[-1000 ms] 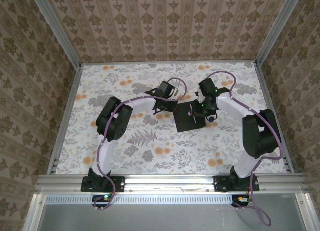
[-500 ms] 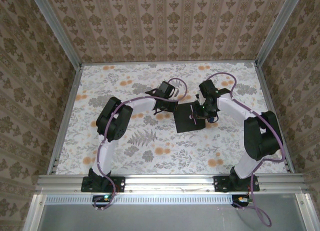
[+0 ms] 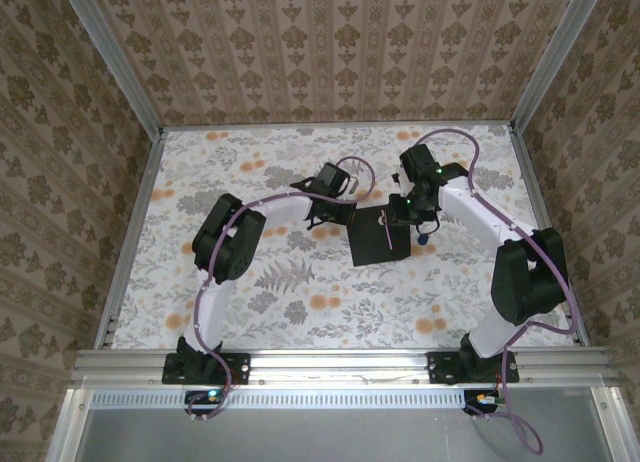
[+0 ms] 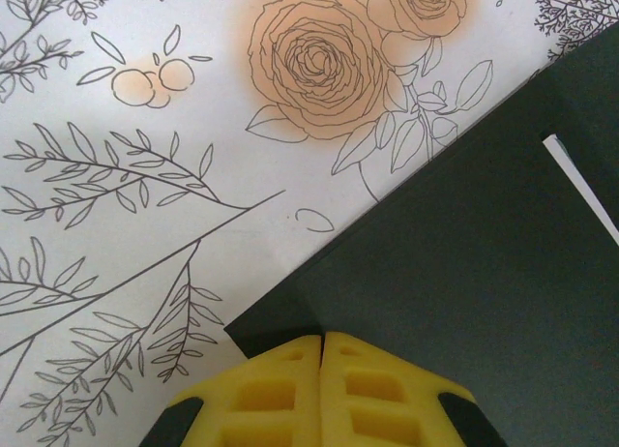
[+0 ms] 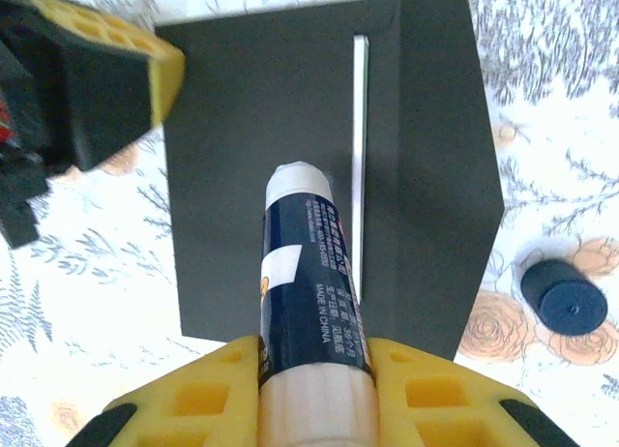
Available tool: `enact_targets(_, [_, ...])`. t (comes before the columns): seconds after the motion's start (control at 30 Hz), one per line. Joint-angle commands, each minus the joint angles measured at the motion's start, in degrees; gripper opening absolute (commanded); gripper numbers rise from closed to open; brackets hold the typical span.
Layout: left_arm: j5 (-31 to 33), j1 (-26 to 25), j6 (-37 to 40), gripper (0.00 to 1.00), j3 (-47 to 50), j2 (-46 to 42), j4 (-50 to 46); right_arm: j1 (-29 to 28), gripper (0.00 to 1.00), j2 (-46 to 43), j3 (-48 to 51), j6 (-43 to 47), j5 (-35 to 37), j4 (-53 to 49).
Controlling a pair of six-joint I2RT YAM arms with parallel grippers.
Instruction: Place the letter into the envelope and seal it
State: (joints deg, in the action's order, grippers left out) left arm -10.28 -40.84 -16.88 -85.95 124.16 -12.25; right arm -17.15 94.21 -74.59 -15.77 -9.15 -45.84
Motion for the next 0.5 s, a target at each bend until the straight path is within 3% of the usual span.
enact_targets(0.0, [-0.2, 0.2, 1.2, 0.0, 0.3, -1.2, -2.2, -0.3, 0.16, 1.8, -2.5, 0.9, 0.9, -1.2])
enact_targets(0.47, [-0.2, 0.2, 1.4, 0.0, 0.1, -1.1, -2.3, -0.3, 0.16, 6.8, -1.7, 0.2, -0.7, 2.0])
